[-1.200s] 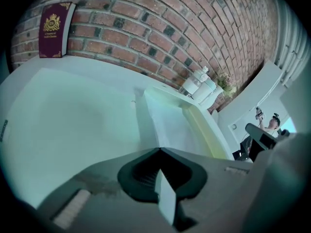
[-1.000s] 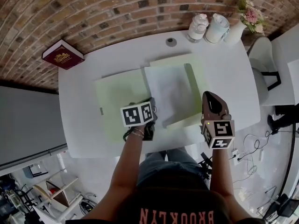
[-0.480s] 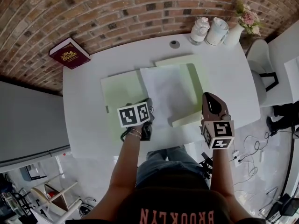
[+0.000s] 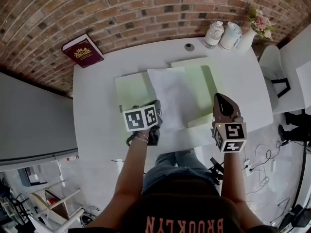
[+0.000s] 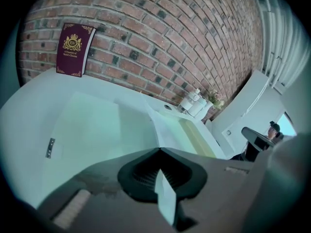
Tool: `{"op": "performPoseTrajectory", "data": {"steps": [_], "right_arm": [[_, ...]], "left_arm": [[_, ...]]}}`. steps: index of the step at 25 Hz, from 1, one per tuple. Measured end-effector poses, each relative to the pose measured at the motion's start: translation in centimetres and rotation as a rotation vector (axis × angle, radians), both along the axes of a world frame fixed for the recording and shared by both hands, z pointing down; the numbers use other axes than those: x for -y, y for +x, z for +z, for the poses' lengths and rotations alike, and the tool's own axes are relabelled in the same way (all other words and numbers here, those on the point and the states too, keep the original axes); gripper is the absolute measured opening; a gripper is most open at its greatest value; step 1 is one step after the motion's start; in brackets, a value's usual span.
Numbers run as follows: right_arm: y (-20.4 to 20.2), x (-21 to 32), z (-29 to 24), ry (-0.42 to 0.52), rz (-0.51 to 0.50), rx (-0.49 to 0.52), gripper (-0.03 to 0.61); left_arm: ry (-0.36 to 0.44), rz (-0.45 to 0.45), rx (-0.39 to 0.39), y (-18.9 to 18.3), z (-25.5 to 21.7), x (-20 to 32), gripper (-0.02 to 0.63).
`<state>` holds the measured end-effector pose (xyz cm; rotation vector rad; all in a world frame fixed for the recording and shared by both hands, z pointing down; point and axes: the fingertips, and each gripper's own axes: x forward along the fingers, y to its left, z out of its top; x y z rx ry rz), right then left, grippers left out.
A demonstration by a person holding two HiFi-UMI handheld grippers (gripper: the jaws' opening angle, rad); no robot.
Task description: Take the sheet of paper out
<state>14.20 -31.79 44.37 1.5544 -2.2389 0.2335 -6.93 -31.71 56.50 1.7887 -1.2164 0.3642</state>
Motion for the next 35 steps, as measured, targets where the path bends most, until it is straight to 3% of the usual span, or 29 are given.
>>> {"op": "performPoseTrajectory", "data": {"steps": [12, 23, 35], "right_arm": [[-4.4, -2.9, -1.7, 0.05, -0.02, -0.023, 0.003], [-4.2, -4.0, -4.5, 0.13, 0.005, -0.004, 0.003], [-0.9, -3.7, -8.3, 0.214, 0.008, 0.044, 0.003]], "left_arm": [[0.127, 0.006, -0.063, -3.0, -4.9, -1.2, 0.002], [0.36, 0.057, 0.021, -3.2, -11.9, -1.2, 0.002], [0.563, 0.036, 0.064, -0.7, -17.8, -0.6, 0.002]]}}
